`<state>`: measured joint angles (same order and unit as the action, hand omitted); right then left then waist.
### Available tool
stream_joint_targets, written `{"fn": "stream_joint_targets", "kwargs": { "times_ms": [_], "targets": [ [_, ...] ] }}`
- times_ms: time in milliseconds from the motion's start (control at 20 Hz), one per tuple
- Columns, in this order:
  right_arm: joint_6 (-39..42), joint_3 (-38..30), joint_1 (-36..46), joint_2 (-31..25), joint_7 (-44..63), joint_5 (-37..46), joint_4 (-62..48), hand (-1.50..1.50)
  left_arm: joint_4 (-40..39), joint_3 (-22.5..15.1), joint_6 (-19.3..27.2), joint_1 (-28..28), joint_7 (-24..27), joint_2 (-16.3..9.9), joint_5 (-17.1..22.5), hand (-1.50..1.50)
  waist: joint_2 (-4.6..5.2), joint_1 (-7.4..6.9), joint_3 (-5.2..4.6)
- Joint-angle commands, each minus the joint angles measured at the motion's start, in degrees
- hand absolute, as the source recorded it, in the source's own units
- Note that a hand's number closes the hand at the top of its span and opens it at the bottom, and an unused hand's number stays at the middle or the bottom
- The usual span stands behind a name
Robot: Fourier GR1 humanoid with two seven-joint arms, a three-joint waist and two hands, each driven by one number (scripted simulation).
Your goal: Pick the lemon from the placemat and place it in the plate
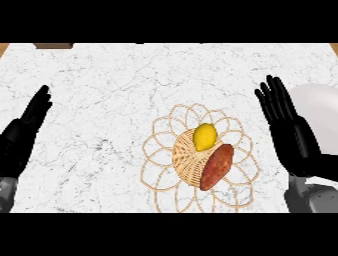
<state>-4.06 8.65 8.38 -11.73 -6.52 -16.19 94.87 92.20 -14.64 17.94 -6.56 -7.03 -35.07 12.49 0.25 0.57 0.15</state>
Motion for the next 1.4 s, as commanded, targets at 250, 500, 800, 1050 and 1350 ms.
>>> {"fn": "stream_joint_targets", "kwargs": {
  "times_ms": [250,500,800,1050,1350],
  "targets": [
    [-0.1,-4.7,10.3,-4.4,10.3,2.5,-9.7,1.5,-6.8,6.5,-3.8,-2.9,-0.7,5.6,4.8,0.0,-0.1,-0.93,-0.19],
    [-19.0,-5.9,0.0,-1.0,-2.1,18.0,-9.7,-1.5,-9.2,3.0,-2.0,-2.3,-1.2,9.6,4.3,0.0,0.06,0.74,-0.14],
    [-14.9,4.2,-4.3,-2.7,-1.2,27.7,-9.4,-1.5,-10.5,4.2,-5.0,-1.2,1.7,11.0,2.7,0.0,-0.34,-0.42,-0.2],
    [-11.3,7.1,-7.9,-6.5,3.8,32.4,-6.1,-1.5,-12.3,7.1,-7.3,-3.6,-0.9,10.4,3.9,0.0,-0.32,-0.19,-0.18],
    [-5.2,8.9,-2.9,-7.8,21.2,37.5,1.9,-1.5,-12.3,7.6,-7.9,-4.4,-2.5,11.8,1.6,0.0,-0.34,-0.38,-0.17]
  ]
}}
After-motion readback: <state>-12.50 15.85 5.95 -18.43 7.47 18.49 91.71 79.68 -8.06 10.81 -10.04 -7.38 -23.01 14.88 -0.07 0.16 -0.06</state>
